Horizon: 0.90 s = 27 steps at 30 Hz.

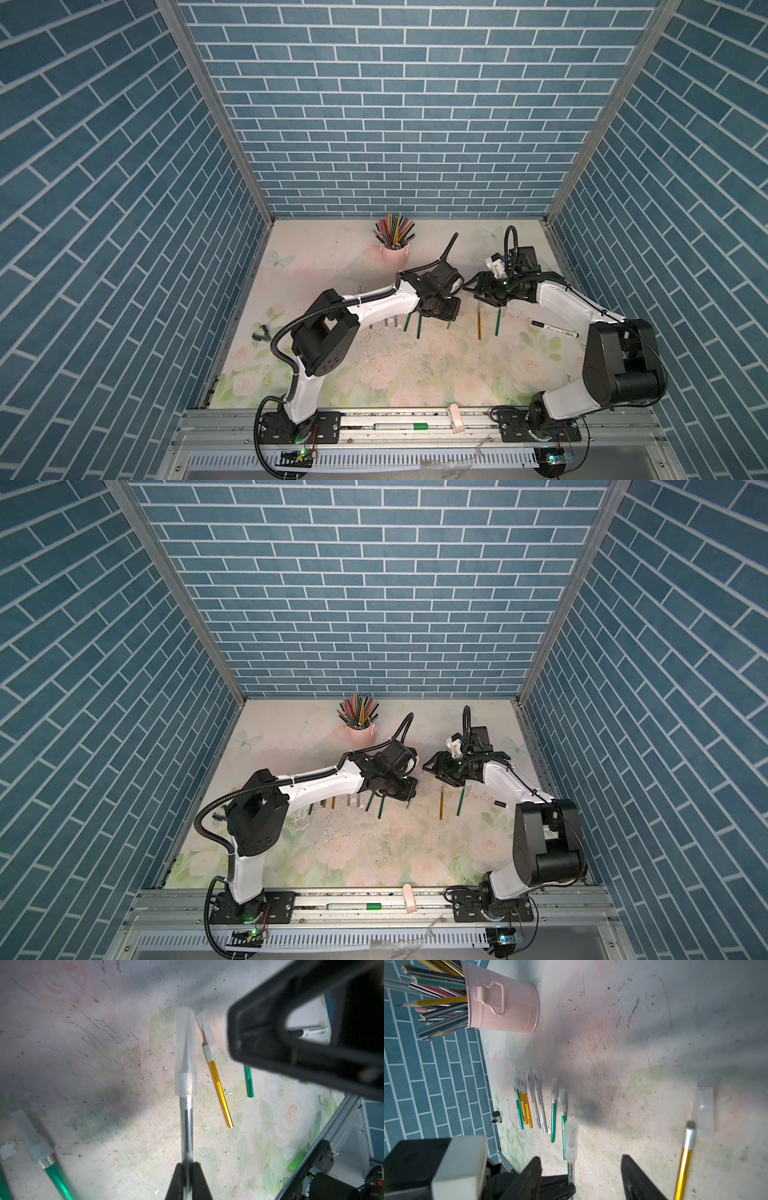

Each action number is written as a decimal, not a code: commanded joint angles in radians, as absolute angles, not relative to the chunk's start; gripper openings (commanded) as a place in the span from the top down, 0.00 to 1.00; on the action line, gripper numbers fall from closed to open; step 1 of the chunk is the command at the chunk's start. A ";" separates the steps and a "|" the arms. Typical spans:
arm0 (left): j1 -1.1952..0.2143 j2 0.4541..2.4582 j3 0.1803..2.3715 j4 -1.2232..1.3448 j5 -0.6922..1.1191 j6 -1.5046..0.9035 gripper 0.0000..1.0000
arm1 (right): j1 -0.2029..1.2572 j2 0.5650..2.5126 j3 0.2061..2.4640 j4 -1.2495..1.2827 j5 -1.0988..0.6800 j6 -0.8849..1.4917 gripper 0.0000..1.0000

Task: Remove protective caps from carving knives
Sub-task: Pick up the carving knife from the center of the board, then remove the protective sleeve from the carving knife.

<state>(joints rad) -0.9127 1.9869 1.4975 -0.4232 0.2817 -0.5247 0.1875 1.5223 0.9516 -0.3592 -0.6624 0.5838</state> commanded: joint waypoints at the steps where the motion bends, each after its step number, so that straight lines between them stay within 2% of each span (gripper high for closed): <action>1: -0.908 1.980 1.509 -0.409 0.290 -0.534 0.94 | 0.205 1.556 0.968 -0.327 -0.659 0.624 0.42; 11: -0.907 1.983 1.521 -0.428 0.291 -0.519 0.94 | 0.238 1.619 0.990 -0.264 -0.674 0.661 0.61; 17: -0.908 1.988 1.532 -0.434 0.284 -0.517 0.94 | 0.247 1.643 1.001 -0.247 -0.673 0.673 0.79; 19: -0.908 1.991 1.532 -0.434 0.285 -0.517 0.94 | 0.248 1.645 1.001 -0.246 -0.670 0.675 0.98; 20: -0.907 1.991 1.532 -0.434 0.284 -0.515 0.94 | 0.249 1.648 0.999 -0.244 -0.670 0.677 1.00; 27: -0.908 1.997 1.540 -0.450 0.283 -0.508 0.94 | 0.249 1.665 1.007 -0.239 -0.666 0.676 1.00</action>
